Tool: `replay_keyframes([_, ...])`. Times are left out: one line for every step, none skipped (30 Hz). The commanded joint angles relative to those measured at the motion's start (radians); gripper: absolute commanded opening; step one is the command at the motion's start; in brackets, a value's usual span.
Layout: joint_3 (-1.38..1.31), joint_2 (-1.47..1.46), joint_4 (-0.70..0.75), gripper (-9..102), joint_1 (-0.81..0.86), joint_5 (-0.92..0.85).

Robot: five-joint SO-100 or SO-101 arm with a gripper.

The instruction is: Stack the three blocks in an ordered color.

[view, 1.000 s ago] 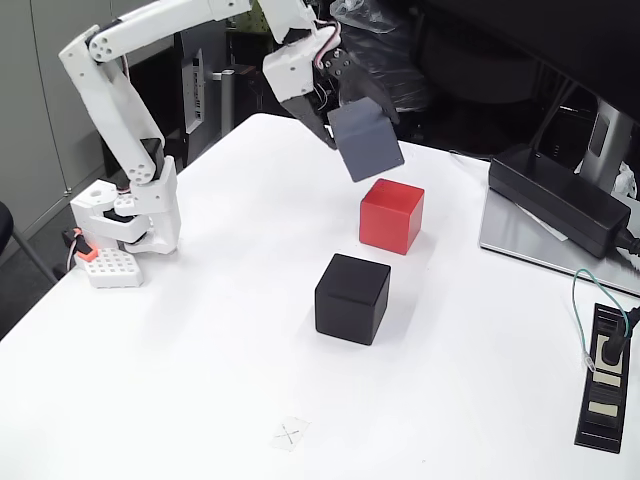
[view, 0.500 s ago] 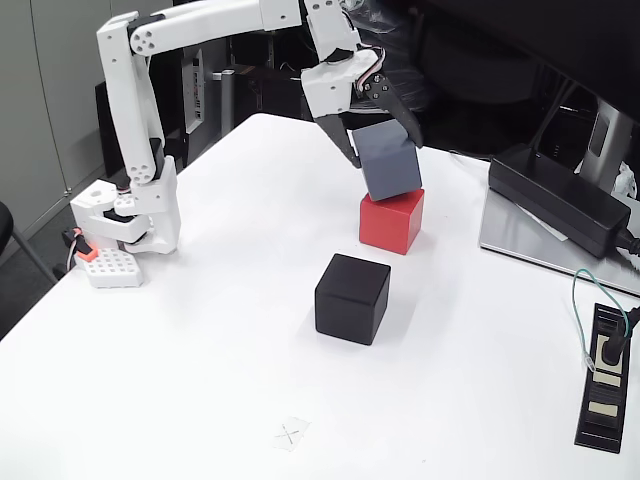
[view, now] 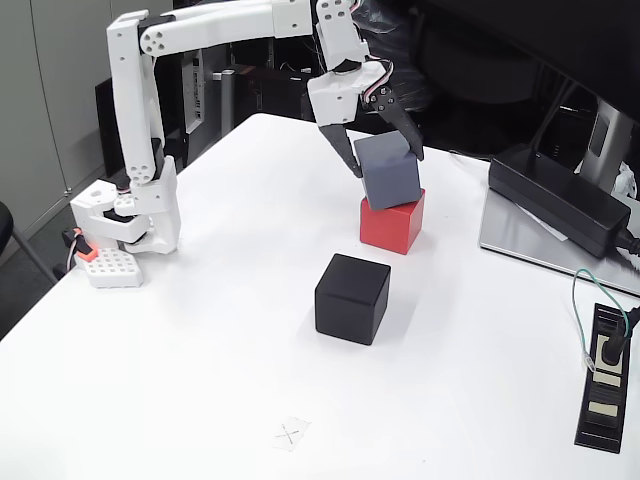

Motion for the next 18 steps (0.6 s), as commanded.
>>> replay_keyframes([-0.034,0.002,0.000,9,-0.006,0.009])
replay_keyframes([-0.032,0.002,0.000,12,-0.006,0.009])
replay_keyframes([-0.029,0.003,0.000,16,-0.006,0.009])
replay_keyframes([-0.026,0.003,0.000,19,-0.006,0.009])
replay_keyframes([-0.023,0.003,0.000,23,-0.006,0.009])
replay_keyframes([-0.023,0.003,0.000,26,-0.006,0.009])
replay_keyframes([-0.021,0.003,0.000,29,-0.006,0.008])
replay_keyframes([-0.021,0.003,0.000,31,-0.006,0.008])
replay_keyframes([-0.023,0.005,0.000,33,-0.006,0.008])
replay_keyframes([-0.026,0.006,0.000,36,-0.006,0.008])
replay_keyframes([-0.031,0.008,0.000,38,-0.006,0.008])
replay_keyframes([-0.034,0.009,0.000,39,-0.006,0.008])
replay_keyframes([-0.034,0.011,0.000,41,-0.006,0.006])
replay_keyframes([-0.034,0.011,0.000,41,-0.006,0.003])
replay_keyframes([-0.034,0.012,0.000,42,-0.006,0.002])
replay_keyframes([-0.035,0.012,0.000,42,-0.006,0.002])
replay_keyframes([-0.037,0.014,0.000,43,-0.006,0.000])
replay_keyframes([-0.037,0.015,0.000,43,-0.006,0.000])
